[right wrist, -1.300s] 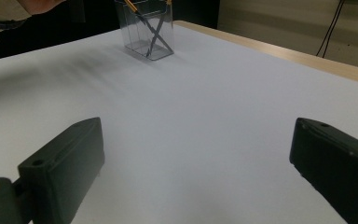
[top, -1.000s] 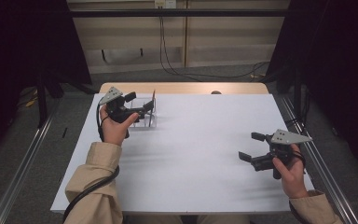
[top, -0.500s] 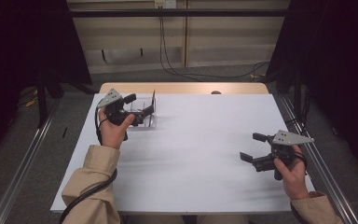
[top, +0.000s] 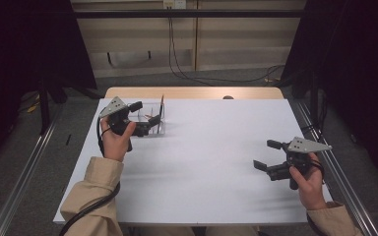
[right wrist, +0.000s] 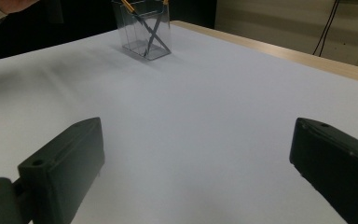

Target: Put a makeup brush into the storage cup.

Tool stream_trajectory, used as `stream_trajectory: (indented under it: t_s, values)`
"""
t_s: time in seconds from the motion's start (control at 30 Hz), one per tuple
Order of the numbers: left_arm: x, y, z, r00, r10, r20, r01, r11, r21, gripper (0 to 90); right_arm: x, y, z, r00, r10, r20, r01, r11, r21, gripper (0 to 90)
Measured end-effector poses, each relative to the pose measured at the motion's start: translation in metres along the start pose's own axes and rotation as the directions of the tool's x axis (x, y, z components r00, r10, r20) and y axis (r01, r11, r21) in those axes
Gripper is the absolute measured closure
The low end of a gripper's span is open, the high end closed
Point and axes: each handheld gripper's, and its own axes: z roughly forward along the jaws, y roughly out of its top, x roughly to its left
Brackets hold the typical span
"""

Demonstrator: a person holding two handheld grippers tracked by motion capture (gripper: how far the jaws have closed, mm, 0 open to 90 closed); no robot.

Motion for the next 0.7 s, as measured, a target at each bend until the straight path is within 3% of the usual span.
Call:
stream_trajectory:
  t_s: [0.7]
  values:
    - [-0.004, -0.011, -0.028, 0.9997, 0.010, 0.022, -0.010, 1.0000, -0.001, 0.0, 0.001, -0.002, -0.009, 0.9996, 0.012, 0.026, -0.012, 1.000, -0.009, 2.7]
